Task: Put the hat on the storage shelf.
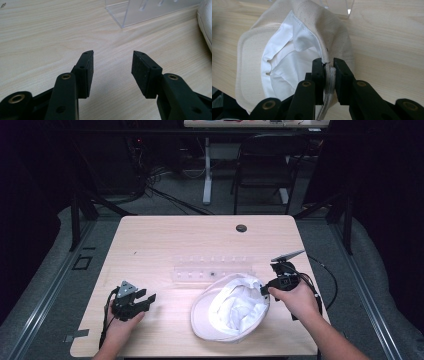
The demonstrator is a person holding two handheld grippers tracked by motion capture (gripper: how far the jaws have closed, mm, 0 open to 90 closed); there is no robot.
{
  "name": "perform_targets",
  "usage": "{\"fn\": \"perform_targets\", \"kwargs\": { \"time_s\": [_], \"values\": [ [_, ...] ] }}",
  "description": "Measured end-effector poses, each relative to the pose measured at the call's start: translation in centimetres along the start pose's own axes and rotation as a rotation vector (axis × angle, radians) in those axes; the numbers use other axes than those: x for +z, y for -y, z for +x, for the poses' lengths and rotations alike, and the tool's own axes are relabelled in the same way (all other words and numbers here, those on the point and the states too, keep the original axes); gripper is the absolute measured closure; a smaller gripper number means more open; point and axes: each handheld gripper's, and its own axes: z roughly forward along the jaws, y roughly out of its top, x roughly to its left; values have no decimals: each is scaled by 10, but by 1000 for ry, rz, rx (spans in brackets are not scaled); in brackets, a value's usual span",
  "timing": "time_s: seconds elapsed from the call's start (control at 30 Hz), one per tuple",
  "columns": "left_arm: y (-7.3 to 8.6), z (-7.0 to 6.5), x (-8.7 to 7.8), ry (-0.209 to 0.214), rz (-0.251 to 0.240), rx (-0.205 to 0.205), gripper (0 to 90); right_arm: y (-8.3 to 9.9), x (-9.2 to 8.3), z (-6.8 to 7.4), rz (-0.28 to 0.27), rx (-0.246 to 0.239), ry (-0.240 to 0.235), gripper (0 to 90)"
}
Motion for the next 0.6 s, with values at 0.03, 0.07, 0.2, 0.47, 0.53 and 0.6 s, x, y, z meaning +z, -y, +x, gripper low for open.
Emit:
{"fn": "perform_targets", "kwargs": {
  "time_s": [0.03,0.07,0.2,0.47,0.53,0.6],
  "values": [
    [0,0,0,0,0,0,527,-1,-1,1,5,-2,4,795],
    [0,0,0,-1,0,3,527,-1,-2,1,10,-5,7,795],
    [0,1,0,-2,3,1,527,-3,-3,6,15,-36,50,794],
    [0,1,0,-2,5,6,528,-7,-5,17,74,-92,123,799],
    [0,1,0,-3,2,2,528,-9,-6,21,104,-101,138,798],
    [0,1,0,-2,2,4,528,-9,-6,21,110,-108,139,798]
  ]
}}
